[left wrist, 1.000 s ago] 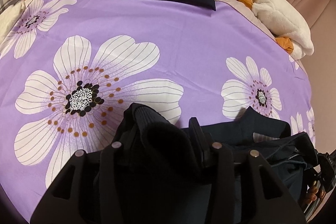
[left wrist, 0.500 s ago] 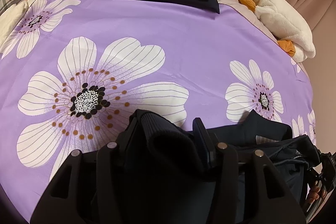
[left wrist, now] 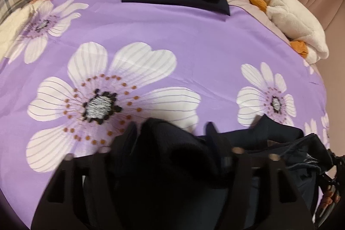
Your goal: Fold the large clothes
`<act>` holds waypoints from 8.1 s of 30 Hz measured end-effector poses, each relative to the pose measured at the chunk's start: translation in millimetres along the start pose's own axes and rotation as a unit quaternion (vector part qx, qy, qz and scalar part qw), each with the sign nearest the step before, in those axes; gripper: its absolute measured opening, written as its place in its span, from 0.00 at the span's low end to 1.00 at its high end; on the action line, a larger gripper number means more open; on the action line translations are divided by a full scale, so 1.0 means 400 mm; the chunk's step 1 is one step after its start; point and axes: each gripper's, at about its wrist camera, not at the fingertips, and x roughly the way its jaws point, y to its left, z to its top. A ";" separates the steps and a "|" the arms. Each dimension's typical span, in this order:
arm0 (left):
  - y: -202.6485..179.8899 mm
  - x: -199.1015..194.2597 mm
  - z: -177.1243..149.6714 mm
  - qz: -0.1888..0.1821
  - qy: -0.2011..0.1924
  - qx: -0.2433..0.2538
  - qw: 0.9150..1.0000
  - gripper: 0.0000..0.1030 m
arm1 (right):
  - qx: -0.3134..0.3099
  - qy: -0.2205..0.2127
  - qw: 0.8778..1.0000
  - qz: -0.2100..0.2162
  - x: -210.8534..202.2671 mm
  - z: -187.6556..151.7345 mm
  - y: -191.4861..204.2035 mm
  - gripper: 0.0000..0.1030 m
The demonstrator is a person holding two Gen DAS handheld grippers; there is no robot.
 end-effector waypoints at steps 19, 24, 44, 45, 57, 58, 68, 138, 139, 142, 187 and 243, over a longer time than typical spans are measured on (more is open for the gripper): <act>0.080 -0.066 0.022 0.033 -0.029 -0.033 0.998 0.78 | -0.003 -0.081 0.996 -0.023 -0.142 0.028 -0.016 0.69; 0.132 -0.151 0.009 0.060 -0.060 -0.031 0.996 0.78 | -0.018 -0.088 0.996 -0.022 -0.207 -0.006 -0.025 0.69; 0.270 -0.464 -0.562 -0.007 -0.027 0.040 0.999 0.78 | -0.194 -0.020 0.978 -0.070 -0.375 -0.374 -0.026 0.70; 0.274 -0.473 -0.580 -0.009 -0.026 0.037 0.999 0.78 | -0.206 -0.013 0.976 -0.073 -0.373 -0.395 -0.026 0.70; 0.299 -0.529 -0.696 -0.046 -0.021 0.004 0.999 0.78 | -0.259 -0.005 0.962 -0.083 -0.385 -0.504 -0.054 0.70; 0.303 -0.536 -0.701 -0.052 -0.024 0.000 0.998 0.78 | -0.259 -0.007 0.962 -0.084 -0.393 -0.503 -0.058 0.70; 0.339 -0.530 -0.698 -0.078 -0.038 -0.044 0.995 0.78 | -0.244 -0.040 0.964 -0.098 -0.459 -0.502 -0.107 0.70; 0.128 -0.399 -0.432 -0.001 -0.036 0.144 0.989 0.58 | -0.370 -0.042 0.921 -0.115 -0.350 -0.393 0.070 0.34; 0.106 -0.399 -0.433 -0.008 -0.038 0.153 0.987 0.58 | -0.382 -0.035 0.917 -0.109 -0.337 -0.406 0.088 0.34; 0.020 -0.389 -0.444 -0.017 -0.044 0.192 0.980 0.58 | -0.415 -0.014 0.904 -0.103 -0.274 -0.440 0.146 0.34; 0.266 -0.439 -0.571 -0.131 -0.012 -0.084 0.988 0.83 | -0.220 -0.014 0.971 -0.094 -0.407 -0.486 -0.066 0.59; 0.255 -0.377 -0.500 -0.137 -0.012 -0.139 0.981 0.13 | -0.076 -0.047 0.994 -0.058 -0.355 -0.368 -0.142 0.17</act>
